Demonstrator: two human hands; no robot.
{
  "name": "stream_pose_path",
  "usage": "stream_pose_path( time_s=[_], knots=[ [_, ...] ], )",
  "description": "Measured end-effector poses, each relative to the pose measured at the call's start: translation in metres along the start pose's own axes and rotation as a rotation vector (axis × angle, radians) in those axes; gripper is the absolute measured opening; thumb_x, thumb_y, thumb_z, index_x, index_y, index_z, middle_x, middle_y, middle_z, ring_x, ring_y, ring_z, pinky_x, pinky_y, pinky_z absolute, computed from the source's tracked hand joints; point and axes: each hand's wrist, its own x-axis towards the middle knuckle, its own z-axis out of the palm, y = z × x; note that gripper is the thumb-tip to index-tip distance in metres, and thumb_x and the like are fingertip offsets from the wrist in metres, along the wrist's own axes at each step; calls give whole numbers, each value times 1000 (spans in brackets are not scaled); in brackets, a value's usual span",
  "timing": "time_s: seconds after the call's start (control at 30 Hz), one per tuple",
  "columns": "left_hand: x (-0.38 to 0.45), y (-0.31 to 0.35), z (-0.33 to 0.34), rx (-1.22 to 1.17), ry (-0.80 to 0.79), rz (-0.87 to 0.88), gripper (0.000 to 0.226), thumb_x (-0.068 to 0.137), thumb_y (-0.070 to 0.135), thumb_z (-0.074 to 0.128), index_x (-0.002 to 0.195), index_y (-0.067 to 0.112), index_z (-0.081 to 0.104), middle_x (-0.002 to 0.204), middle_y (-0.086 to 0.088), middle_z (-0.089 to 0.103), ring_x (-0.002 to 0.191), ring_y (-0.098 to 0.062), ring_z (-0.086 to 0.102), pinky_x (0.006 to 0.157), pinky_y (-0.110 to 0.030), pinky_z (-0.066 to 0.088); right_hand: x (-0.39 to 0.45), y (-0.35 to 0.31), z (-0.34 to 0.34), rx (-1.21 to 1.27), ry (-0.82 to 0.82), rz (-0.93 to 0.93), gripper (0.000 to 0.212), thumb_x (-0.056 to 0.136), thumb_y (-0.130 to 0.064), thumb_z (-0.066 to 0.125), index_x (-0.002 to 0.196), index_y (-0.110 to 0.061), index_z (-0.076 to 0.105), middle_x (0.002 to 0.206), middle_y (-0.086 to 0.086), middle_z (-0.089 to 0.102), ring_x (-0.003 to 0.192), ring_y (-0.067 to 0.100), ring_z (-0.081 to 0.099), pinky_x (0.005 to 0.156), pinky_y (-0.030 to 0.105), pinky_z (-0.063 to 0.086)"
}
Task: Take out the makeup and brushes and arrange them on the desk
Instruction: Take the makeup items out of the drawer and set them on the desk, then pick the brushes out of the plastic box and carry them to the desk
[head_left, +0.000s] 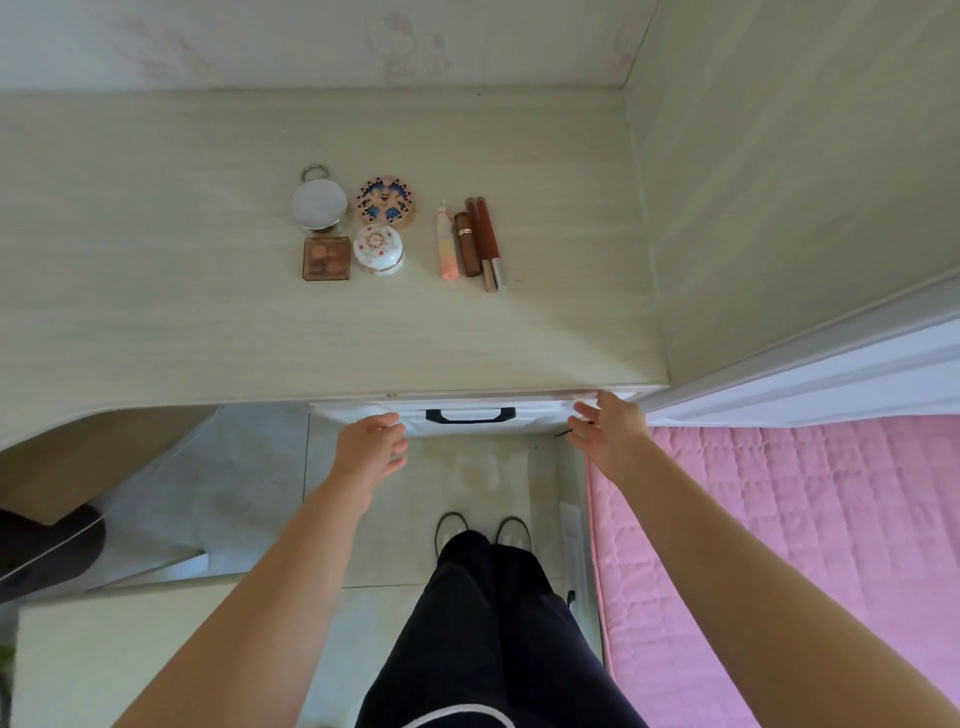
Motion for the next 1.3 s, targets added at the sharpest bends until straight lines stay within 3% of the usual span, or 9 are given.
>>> stream_pose_path(
  time_s=[0.1, 0.17, 0.23, 0.3, 0.37, 0.47, 0.57, 0.83, 1.3],
  knots=[
    [-18, 3, 12, 157, 14, 87, 29, 86, 7, 61, 115, 9, 63, 85, -8, 63, 74, -20, 58, 73, -31, 51, -15, 4, -5, -225, -46, -121, 37, 98, -18, 41, 131, -3, 49, 130, 17, 56, 115, 32, 56, 93, 41, 47],
    [-33, 8, 23, 330, 49, 188, 28, 84, 11, 60, 112, 12, 65, 88, -8, 67, 76, -21, 60, 78, -33, 53, -24, 8, -8, -448, -31, -293, 37, 96, -17, 43, 128, -1, 53, 118, 16, 59, 98, 27, 57, 75, 31, 48],
    [-49, 11, 36, 520, 63, 310, 27, 87, 13, 55, 112, 15, 66, 101, -8, 69, 84, -22, 61, 75, -29, 49, -35, 12, -9, -580, -25, -379, 38, 96, -17, 41, 131, -5, 50, 106, 8, 58, 82, 19, 52, 58, 23, 38],
    [-63, 10, 47, 646, 45, 430, 28, 91, 13, 50, 114, 16, 64, 109, -5, 67, 97, -21, 61, 77, -26, 43, -46, 17, -10, -702, -31, -492, 41, 98, -21, 40, 137, -10, 43, 121, 6, 58, 91, 19, 55, 67, 23, 37],
    [-76, 11, 57, 722, 19, 531, 29, 92, 13, 47, 117, 16, 62, 109, -2, 67, 104, -21, 59, 83, -29, 45, -58, 25, -14, -828, -35, -629, 43, 99, -25, 39, 140, -10, 39, 137, 8, 50, 117, 26, 51, 84, 26, 36],
    [-91, 15, 67, 847, -12, 702, 30, 93, 13, 47, 120, 16, 59, 107, 2, 67, 107, -19, 58, 86, -37, 49, -75, 39, -22, -954, 5, -758, 44, 99, -23, 40, 141, -8, 37, 139, 12, 45, 125, 29, 45, 99, 36, 38],
    [-101, 21, 73, 1039, -34, 899, 31, 93, 18, 47, 122, 20, 57, 108, 4, 65, 106, -19, 54, 78, -36, 49, -91, 56, -27, -992, 88, -793, 45, 98, -20, 41, 140, -6, 36, 139, 13, 44, 129, 30, 40, 104, 42, 37],
    [-105, 18, 39, 1402, -307, 1294, 34, 93, 18, 47, 127, 17, 54, 118, 4, 62, 113, -18, 49, 87, -30, 43, -133, 115, -23, -913, 390, -735, 44, 97, -16, 43, 138, -2, 38, 134, 15, 48, 127, 30, 41, 109, 36, 31],
    [-174, -49, 55, 1539, -786, 1647, 37, 93, 20, 53, 128, 8, 56, 125, -4, 61, 123, -23, 49, 104, -37, 41, -201, 256, -79, -794, 690, -328, 54, 100, -25, 32, 148, -5, 19, 152, 10, 28, 142, 25, 21, 118, 38, 14]
  ],
)
